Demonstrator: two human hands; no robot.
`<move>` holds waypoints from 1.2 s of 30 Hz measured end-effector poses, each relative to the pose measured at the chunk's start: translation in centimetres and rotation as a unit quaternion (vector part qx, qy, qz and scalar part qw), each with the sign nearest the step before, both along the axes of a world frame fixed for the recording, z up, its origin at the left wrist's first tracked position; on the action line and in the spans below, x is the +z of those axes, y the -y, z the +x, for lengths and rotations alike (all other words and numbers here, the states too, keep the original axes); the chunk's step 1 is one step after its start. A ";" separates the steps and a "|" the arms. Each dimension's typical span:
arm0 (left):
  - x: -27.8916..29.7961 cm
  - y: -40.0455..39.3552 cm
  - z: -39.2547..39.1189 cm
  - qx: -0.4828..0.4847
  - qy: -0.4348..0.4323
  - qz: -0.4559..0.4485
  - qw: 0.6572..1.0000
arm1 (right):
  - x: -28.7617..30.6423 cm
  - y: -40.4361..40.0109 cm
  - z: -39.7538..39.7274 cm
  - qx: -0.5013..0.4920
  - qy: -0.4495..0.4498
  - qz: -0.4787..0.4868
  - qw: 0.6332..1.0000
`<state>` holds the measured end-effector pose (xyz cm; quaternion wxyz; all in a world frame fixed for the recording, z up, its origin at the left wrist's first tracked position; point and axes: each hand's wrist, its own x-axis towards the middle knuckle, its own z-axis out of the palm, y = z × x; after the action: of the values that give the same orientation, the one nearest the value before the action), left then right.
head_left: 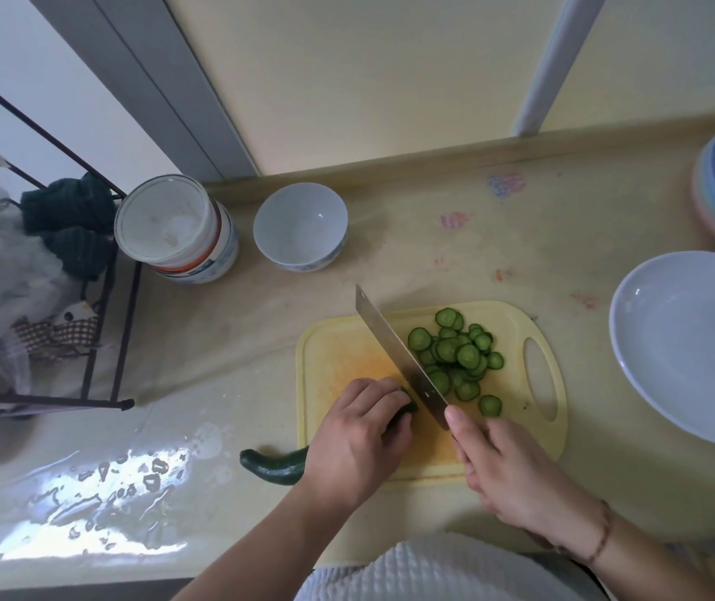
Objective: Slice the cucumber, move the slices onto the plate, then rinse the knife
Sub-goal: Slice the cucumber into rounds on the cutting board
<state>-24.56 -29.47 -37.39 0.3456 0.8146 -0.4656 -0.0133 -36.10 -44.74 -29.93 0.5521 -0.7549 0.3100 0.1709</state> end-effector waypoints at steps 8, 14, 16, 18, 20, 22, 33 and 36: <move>0.0 0.1 0.0 -0.002 0.001 0.004 1.000 | 0.6 -0.7 -1.1 -0.008 0.020 -0.023 0.999; 0.0 0.1 0.0 -0.005 0.000 0.007 1.000 | 0.8 -0.8 -1.7 -0.007 0.015 -0.025 1.000; 0.1 0.1 0.0 -0.008 -0.002 0.007 1.000 | 0.9 -0.9 -1.8 -0.003 0.011 -0.026 1.000; 0.1 0.2 0.1 -0.010 -0.005 0.007 1.000 | 1.0 -1.0 -1.8 0.004 0.008 -0.035 0.999; 0.1 0.2 0.1 -0.012 -0.008 0.008 1.000 | 1.0 -1.2 -1.8 0.002 0.005 -0.037 0.999; 0.0 0.2 0.1 -0.011 -0.007 0.008 1.000 | 0.9 -1.3 -1.8 0.002 0.003 -0.042 0.999; -0.1 0.1 0.0 0.001 -0.010 0.008 1.000 | -1.5 -0.8 0.5 -0.002 -0.011 -0.005 1.000; 0.2 0.1 -0.1 -0.004 -0.011 0.008 1.000 | -1.1 0.3 0.5 -0.005 -0.029 0.010 1.000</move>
<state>-24.64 -29.56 -37.22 0.3443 0.8152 -0.4649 -0.0270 -35.58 -45.02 -31.05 0.5512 -0.7425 0.3280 0.1932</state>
